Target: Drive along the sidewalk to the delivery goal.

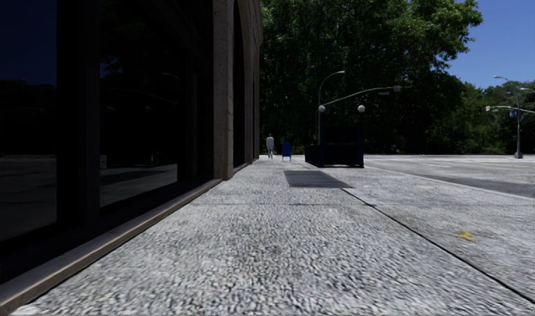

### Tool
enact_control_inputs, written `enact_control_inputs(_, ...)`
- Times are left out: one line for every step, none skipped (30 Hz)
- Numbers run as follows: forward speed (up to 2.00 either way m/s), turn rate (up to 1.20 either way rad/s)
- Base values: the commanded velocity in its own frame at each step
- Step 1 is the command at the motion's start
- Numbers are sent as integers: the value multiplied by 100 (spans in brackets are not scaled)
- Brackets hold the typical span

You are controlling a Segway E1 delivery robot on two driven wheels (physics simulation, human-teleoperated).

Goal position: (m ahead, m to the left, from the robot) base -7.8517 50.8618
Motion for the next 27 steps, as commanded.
enact_control_inputs(200,0)
enact_control_inputs(200,0)
enact_control_inputs(200,0)
enact_control_inputs(200,0)
enact_control_inputs(200,0)
enact_control_inputs(200,0)
enact_control_inputs(200,0)
enact_control_inputs(200,0)
enact_control_inputs(200,0)
enact_control_inputs(200,0)
enact_control_inputs(200,0)
enact_control_inputs(200,0)
enact_control_inputs(200,0)
enact_control_inputs(200,0)
enact_control_inputs(200,0)
enact_control_inputs(200,0)
enact_control_inputs(200,0)
enact_control_inputs(200,0)
enact_control_inputs(200,0)
enact_control_inputs(200,0)
enact_control_inputs(200,0)
enact_control_inputs(200,0)
enact_control_inputs(200,0)
enact_control_inputs(200,0)
enact_control_inputs(200,0)
enact_control_inputs(200,0)
enact_control_inputs(200,0)
